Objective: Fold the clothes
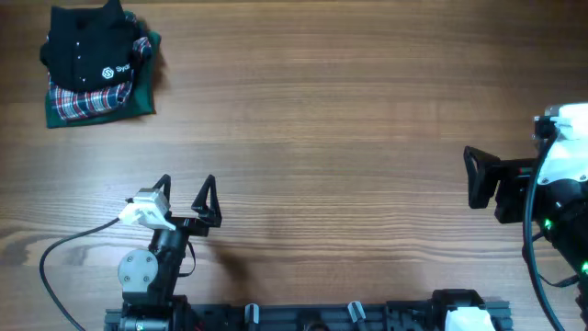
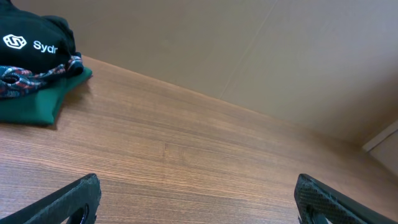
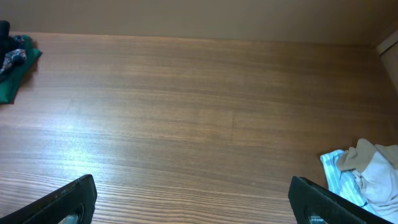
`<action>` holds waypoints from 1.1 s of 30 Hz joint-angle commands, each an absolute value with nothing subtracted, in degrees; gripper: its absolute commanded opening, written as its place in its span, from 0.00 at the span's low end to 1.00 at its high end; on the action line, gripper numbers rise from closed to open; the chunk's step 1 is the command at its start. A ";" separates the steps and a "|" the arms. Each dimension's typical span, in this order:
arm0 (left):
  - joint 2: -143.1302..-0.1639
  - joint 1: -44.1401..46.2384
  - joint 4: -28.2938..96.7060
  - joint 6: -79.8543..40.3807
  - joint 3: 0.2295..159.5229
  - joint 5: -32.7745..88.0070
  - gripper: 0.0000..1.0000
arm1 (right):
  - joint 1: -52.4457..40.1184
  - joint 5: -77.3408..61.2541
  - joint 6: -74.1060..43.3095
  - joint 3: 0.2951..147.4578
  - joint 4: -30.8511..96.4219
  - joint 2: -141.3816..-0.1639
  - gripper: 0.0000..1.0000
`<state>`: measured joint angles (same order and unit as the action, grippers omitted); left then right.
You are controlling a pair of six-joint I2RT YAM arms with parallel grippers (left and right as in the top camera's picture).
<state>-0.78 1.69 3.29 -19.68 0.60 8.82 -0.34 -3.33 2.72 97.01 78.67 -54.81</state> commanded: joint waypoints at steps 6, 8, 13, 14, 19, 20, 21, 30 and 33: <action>-0.16 1.15 3.53 -19.99 0.34 9.06 1.00 | -0.51 -2.37 3.03 97.38 78.52 -54.81 1.00; -0.16 1.15 3.53 -19.99 0.34 9.06 1.00 | -0.51 -2.39 3.03 97.38 78.52 -54.81 1.00; -0.16 1.15 3.53 -19.99 0.34 9.06 1.00 | -0.49 -4.01 2.83 96.68 76.25 -50.57 1.00; -0.16 1.15 3.53 -19.99 0.34 9.06 1.00 | -0.49 -4.56 2.81 94.83 71.35 -48.31 1.00; -0.16 1.15 3.53 -19.99 0.34 9.06 1.00 | -0.49 -4.58 2.94 71.16 39.29 -33.56 1.00; -0.16 1.15 3.53 -19.99 0.34 9.06 1.00 | -0.49 -5.65 2.90 65.23 32.45 -30.96 1.00; -0.16 1.15 3.53 -19.99 0.34 9.06 1.00 | -0.38 -8.32 2.85 57.49 23.03 -27.97 1.00; -0.16 1.15 3.53 -19.99 0.34 9.06 1.00 | -0.40 -14.04 -3.53 13.30 -12.08 -11.46 1.00; -0.16 1.15 3.53 -19.99 0.34 9.06 1.00 | -0.40 -13.58 -3.60 6.74 -12.25 -5.15 1.00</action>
